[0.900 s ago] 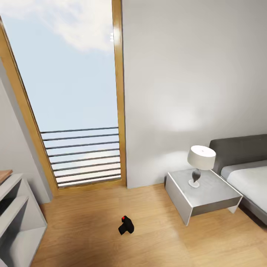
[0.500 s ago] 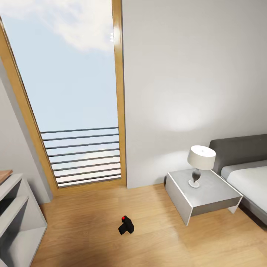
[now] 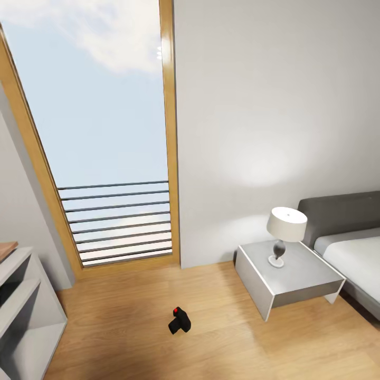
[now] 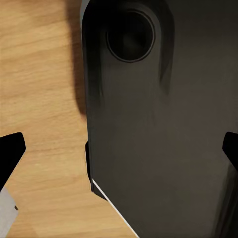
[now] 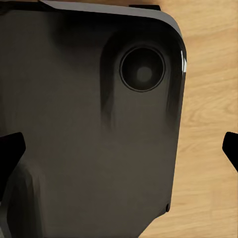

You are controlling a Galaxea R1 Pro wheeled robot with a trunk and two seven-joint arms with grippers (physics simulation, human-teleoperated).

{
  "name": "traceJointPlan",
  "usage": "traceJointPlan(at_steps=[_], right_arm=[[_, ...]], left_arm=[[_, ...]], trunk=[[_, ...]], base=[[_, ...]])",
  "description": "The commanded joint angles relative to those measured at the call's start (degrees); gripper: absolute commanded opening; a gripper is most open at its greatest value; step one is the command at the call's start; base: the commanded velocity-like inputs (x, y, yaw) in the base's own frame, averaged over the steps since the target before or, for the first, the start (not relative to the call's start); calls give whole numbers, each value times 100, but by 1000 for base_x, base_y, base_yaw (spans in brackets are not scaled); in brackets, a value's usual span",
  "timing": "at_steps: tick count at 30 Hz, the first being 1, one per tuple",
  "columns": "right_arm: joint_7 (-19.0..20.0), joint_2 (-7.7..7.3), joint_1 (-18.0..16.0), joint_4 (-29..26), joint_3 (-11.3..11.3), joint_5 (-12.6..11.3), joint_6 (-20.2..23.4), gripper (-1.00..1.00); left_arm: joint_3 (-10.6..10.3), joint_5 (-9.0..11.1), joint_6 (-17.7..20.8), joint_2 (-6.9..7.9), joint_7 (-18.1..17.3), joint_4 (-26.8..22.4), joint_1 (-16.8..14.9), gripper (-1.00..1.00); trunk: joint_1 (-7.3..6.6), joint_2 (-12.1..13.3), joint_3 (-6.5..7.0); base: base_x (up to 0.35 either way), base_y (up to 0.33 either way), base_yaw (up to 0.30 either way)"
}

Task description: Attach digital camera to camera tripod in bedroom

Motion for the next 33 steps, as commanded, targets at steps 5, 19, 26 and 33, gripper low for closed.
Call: traceJointPlan(at_steps=[5, 19, 26, 33], right_arm=[[-5, -3, -42, -44, 3, 3, -11, 100], [-44, -16, -186, -585, 0, 1, 25, 100], [-43, -34, -379, -1157, 0, -5, 186, 100], [-31, -58, -981, -1630, 0, -3, 1094, 100]], left_arm=[[4, 11, 5, 11, -7, -42, -14, 100], [13, 40, 50, -53, -48, -432, -224, 100], [14, 206, 145, -60, -57, -449, -624, 100], [16, 468, 510, -75, -64, -458, -1292, 100]], trunk=[[0, -2, -4], [0, -2, -4], [0, -2, -4], [0, -2, -4]], base=[[0, -9, 0], [0, -216, 0], [0, -168, 0], [0, -45, 0]])
